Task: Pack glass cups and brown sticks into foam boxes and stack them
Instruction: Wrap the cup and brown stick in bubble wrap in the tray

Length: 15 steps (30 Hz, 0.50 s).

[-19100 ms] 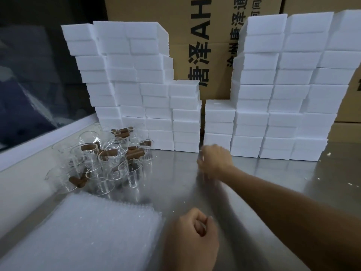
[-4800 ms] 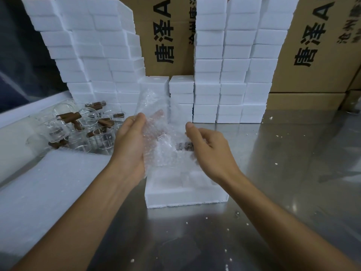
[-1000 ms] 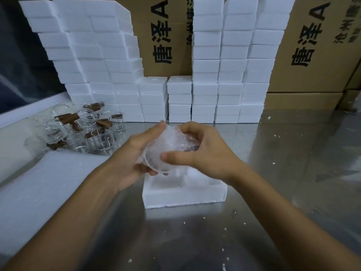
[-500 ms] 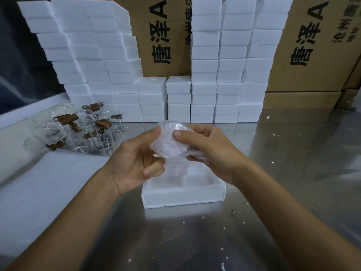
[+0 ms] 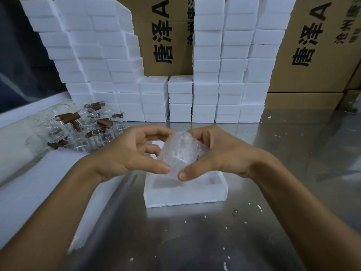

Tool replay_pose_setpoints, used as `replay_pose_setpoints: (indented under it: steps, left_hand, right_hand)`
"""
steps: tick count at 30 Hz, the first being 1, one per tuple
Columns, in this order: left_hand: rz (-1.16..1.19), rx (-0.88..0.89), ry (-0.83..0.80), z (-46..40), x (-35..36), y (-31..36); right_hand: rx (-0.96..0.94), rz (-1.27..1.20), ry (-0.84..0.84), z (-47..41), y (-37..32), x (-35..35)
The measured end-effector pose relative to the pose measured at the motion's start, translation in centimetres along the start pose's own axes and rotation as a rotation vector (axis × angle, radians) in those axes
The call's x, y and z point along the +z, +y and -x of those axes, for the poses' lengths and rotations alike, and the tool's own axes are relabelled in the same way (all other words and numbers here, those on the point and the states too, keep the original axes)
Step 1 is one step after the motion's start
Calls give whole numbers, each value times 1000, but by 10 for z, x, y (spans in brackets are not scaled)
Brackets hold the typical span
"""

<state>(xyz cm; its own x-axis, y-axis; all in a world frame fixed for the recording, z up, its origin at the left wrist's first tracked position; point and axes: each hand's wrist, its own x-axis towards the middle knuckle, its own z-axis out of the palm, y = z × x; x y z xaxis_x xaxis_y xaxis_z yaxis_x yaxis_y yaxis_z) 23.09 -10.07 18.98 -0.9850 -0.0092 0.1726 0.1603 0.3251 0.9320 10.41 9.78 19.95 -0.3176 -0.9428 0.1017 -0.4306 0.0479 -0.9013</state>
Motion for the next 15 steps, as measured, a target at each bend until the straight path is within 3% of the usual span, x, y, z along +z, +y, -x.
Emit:
replay_pose_setpoints:
  steps: [5,10,15]
  left_hand:
    - [-165,-10,-37,-1,6,6]
    - [-489,-39,94,-4,8,6]
    - [-694,-21,92,-7,15,6]
  right_hand:
    - [-6,252,-3,-3,-2,6]
    - [-33,421,168,-9,5,14]
    - [-39,524,163,-11,8,15]
